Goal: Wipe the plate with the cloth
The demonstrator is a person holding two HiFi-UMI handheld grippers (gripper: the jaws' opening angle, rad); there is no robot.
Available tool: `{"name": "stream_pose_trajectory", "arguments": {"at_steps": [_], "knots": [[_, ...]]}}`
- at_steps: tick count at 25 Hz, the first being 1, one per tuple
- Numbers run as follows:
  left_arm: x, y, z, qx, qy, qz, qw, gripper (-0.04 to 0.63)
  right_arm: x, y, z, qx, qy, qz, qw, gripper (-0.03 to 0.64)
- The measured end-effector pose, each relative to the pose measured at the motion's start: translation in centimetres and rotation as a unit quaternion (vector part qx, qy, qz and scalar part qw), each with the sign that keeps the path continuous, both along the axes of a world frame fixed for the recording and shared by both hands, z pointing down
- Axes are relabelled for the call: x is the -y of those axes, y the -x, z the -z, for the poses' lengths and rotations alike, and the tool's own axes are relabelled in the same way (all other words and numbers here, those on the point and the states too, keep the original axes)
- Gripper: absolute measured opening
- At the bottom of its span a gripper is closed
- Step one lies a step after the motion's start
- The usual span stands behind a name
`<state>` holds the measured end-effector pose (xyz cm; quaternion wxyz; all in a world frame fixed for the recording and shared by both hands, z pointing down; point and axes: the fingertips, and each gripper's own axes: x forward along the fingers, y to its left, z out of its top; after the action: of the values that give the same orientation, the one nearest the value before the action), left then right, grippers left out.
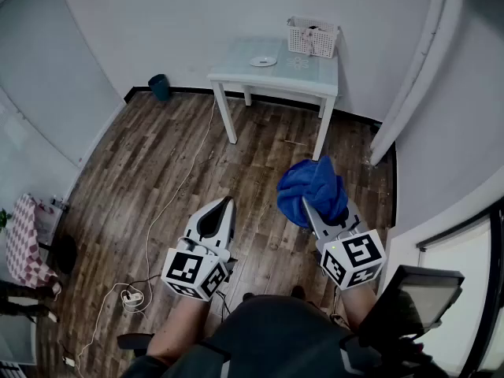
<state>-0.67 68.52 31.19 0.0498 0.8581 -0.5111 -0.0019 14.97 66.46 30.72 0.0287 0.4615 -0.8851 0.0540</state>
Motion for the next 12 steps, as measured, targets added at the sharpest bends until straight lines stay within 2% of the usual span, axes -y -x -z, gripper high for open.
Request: {"name": "stream_pose_trajectory", "arguments": {"at_steps": [12], "knots": [[-0.3,1.9,0.2,-0.008,-0.004,0.002,1.0000,0.009,0.3,2.2,0.5,0.029,0.000,0.001,1.000,0.118]]}}
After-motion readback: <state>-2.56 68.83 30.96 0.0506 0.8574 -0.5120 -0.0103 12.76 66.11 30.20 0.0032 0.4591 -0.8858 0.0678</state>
